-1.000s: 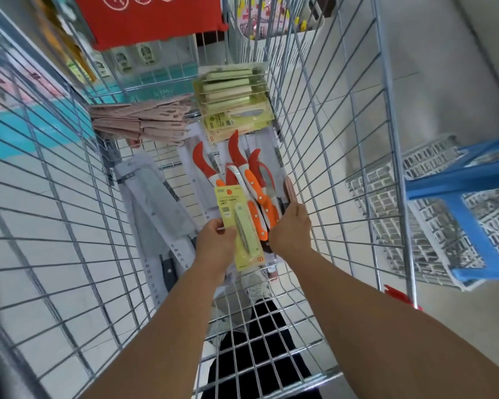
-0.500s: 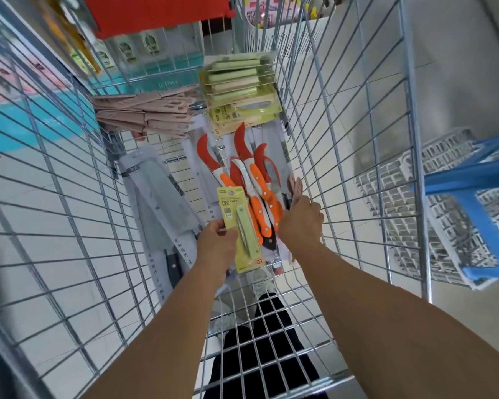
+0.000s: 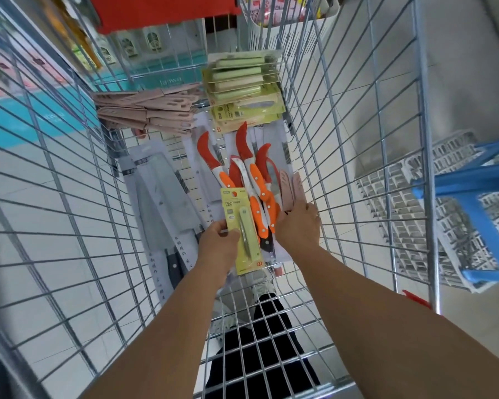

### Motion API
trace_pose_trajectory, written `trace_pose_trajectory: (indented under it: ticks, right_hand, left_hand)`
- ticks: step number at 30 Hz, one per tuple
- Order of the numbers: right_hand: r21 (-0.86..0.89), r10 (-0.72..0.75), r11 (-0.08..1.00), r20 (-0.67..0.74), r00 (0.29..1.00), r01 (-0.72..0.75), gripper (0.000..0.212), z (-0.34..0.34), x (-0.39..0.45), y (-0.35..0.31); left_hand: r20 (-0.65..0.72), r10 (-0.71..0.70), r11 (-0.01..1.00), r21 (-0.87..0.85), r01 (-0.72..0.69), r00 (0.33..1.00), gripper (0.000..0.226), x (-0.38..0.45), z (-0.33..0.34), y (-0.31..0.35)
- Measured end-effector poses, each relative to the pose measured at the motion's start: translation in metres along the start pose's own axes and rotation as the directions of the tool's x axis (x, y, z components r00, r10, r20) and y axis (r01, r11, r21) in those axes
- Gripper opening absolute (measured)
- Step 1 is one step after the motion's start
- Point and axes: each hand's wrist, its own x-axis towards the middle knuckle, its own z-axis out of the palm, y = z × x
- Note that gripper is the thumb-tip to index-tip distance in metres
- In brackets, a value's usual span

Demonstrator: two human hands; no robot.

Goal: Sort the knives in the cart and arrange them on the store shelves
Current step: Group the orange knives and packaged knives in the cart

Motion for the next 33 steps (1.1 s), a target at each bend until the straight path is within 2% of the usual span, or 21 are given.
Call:
trace_pose_trajectory:
  ticks: [5, 8, 13, 15, 19, 21, 25, 29, 33]
  right_hand:
    - [-0.041, -0.036, 0.998, 0.062, 0.997, 0.038, 0.047, 0.0, -0.009, 0.002]
    - [-0.039, -0.032, 0.999, 0.108, 0.994, 0.036, 0.053, 0.003, -0.017, 0.005]
    - [0.13, 0.169, 0.974, 0.117, 0.979, -0.184, 0.038, 0.004, -0.013, 0.001]
    - [0.124, 0.176, 0.973, 0.133, 0.975, -0.193, 0.031, 0.001, -0.009, 0.003]
    - [0.124, 0.131, 0.983, 0.032, 0.991, -0.134, 0.023, -0.014, -0.012, 0.004]
    - [0.192, 0.064, 0.98, -0.027, 0.998, -0.057, 0.02, -0.022, -0.017, -0.003]
    - [0.233, -0.22, 0.946, -0.058, 0.974, 0.227, 0.014, -0.03, -0.02, -0.036]
    - [0.139, -0.453, 0.886, 0.068, 0.889, 0.442, 0.012, -0.036, -0.012, -0.079]
    - [0.025, -0.596, 0.797, 0.193, 0.779, 0.603, 0.027, -0.035, 0.01, -0.126]
  left_hand:
    - [-0.047, -0.011, 0.999, 0.029, 0.012, 0.999, 0.018, 0.003, -0.002, -0.006]
    - [-0.099, -0.03, 0.999, 0.032, 0.033, 0.995, 0.016, 0.007, -0.004, -0.013]
    - [-0.069, -0.026, 0.999, 0.041, 0.029, 0.997, 0.016, 0.004, -0.008, -0.01]
    - [-0.058, -0.026, 0.999, 0.044, 0.029, 0.998, 0.017, 0.003, -0.008, -0.009]
    - [-0.061, -0.019, 1.0, 0.008, 0.02, 0.998, 0.019, 0.002, -0.009, -0.008]
    - [-0.085, -0.003, 0.999, -0.035, 0.0, 0.996, 0.021, 0.001, -0.012, -0.005]
    - [-0.182, 0.066, 0.991, -0.101, -0.086, 0.981, 0.019, -0.002, -0.024, 0.01]
    - [-0.314, 0.127, 0.974, -0.139, -0.178, 0.941, 0.013, -0.003, -0.034, 0.035]
    - [-0.415, 0.086, 0.945, -0.254, -0.206, 0.906, 0.012, 0.008, -0.044, 0.059]
